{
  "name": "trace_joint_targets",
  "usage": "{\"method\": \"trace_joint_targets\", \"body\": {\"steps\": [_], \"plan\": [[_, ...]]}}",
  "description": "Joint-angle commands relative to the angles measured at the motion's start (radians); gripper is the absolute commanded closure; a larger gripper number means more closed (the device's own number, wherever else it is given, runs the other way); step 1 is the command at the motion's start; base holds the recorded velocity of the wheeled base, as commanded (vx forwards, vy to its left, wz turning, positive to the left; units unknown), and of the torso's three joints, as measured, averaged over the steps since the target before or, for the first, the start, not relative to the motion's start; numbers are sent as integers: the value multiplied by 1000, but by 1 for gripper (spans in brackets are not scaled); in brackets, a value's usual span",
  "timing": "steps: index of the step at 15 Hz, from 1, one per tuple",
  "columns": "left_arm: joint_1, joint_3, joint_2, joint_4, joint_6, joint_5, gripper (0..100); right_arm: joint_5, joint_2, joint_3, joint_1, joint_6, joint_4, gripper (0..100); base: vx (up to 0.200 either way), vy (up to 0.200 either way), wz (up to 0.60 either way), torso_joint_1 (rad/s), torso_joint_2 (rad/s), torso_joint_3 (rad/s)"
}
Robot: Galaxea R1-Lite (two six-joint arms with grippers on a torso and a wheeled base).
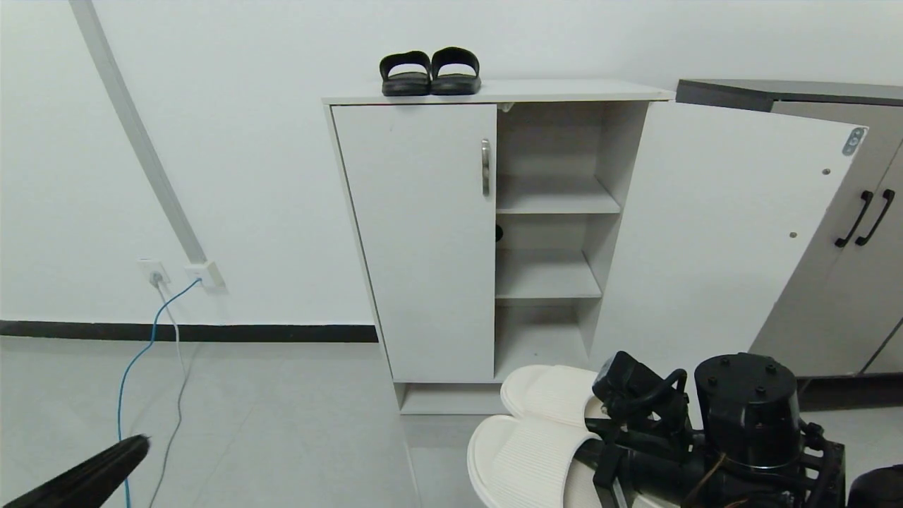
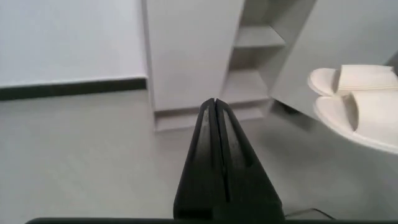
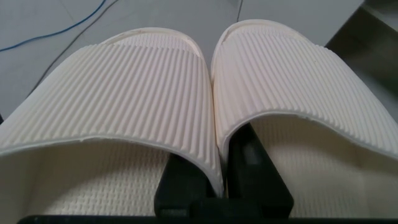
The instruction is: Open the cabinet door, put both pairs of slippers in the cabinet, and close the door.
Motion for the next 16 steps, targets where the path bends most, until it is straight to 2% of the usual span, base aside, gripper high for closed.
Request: {"method": "trace_joint_targets", "body": {"steps": [1,5,6,8,9,11,13,14,15,16], "plan": [[171,85,-333,142,23,28,100,1,2,0,0,-1,0,100,0,0,0,0,0,0],[183,139,-523,286,55,28,100,-1,2,1,0,-2,0,100,0,0,0,0,0,0],[183,182,-523,259,54,28,100,-1,0,3,0,-2,0,100,0,0,0,0,0,0],[183,188,-523,245,42,34,100,-1,0,4,0,-2,0,100,0,0,0,0,0,0],[183,187,-523,245,32,64,100,-1,2,4,0,-2,-3,100,0,0,0,0,0,0],[206,187,-523,243,37,169,100,-1,5,6,0,-2,-6,100,0,0,0,0,0,0],[220,187,-525,245,49,166,100,-1,3,6,0,-2,-6,100,0,0,0,0,0,0],[220,185,-523,256,69,116,100,-1,5,3,-1,-1,-8,100,0,0,0,0,0,0],[225,183,-523,279,63,78,100,-1,5,0,-1,-1,-8,100,0,0,0,0,0,0],[252,183,-531,277,68,78,100,-3,5,-3,-1,1,-8,100,0,0,0,0,0,0]]}}
